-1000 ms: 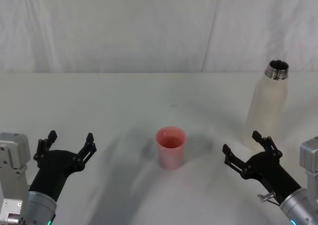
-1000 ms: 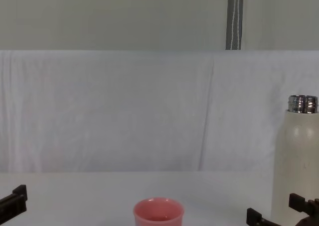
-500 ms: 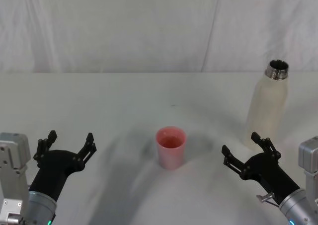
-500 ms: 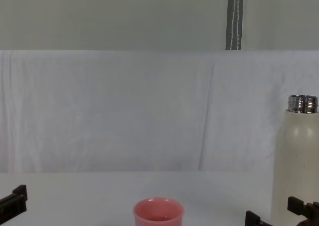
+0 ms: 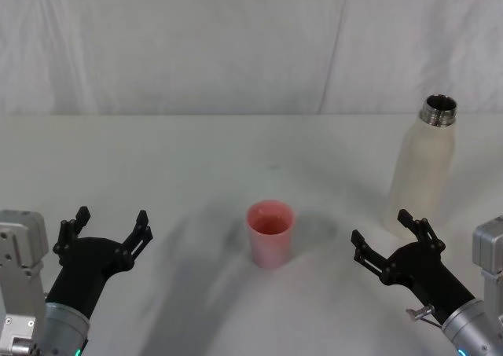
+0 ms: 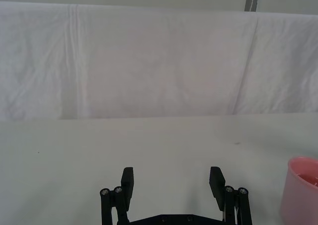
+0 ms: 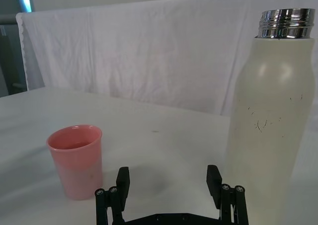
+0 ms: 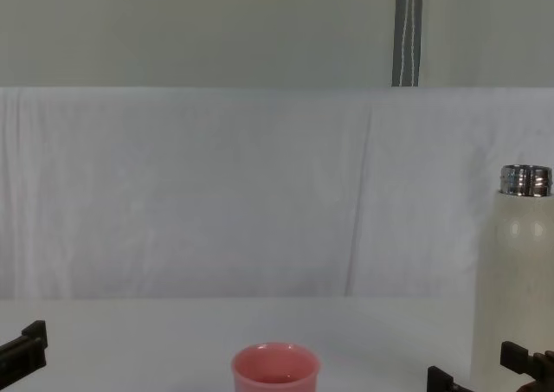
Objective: Grasp the thermos with one hand and pour water into the cup lid.
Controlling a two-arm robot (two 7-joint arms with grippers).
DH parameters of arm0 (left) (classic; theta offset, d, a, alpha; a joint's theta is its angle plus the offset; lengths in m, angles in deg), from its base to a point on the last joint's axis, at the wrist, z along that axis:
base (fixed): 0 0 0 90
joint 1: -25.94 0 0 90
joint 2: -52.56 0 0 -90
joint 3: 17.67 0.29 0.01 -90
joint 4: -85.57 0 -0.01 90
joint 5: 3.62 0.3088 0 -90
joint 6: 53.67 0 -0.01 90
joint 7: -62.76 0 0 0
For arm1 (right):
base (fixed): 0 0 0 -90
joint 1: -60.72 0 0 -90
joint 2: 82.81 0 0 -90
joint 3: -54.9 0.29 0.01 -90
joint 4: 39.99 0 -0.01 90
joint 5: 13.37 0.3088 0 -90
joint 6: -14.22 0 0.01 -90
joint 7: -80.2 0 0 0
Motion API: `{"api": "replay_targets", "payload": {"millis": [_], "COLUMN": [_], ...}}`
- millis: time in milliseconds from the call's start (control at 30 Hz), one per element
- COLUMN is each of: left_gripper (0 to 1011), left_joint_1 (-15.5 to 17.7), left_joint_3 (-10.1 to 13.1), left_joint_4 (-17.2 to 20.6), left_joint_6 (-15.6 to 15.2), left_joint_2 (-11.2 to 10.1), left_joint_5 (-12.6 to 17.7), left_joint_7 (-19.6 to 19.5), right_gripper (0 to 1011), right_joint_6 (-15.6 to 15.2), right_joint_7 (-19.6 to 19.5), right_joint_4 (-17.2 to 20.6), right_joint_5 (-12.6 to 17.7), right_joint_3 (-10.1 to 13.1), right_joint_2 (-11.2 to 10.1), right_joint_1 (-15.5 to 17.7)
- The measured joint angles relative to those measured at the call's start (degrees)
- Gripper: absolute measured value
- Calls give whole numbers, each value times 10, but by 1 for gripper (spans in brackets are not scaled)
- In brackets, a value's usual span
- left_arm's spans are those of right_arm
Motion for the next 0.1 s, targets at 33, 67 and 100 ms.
{"api": "replay_targets", "payload": {"millis": [33, 67, 100], "left_gripper": [1001, 1001, 1001], "left_joint_1": [0, 0, 0], "left_joint_3": [0, 0, 0], "left_joint_4": [0, 0, 0], "left_joint_6": [0, 0, 0], "left_joint_2": [0, 0, 0], "left_joint_5": [0, 0, 0], "left_joint_7": [0, 0, 0], "right_gripper": [1001, 1001, 1001], "right_joint_6": [0, 0, 0], "right_joint_7": [0, 0, 0], "right_joint_4": [0, 0, 0], "right_joint_5": [0, 0, 0], "right_joint_3": [0, 0, 0], "right_joint_2": [0, 0, 0], "right_joint_1": [0, 0, 0]}}
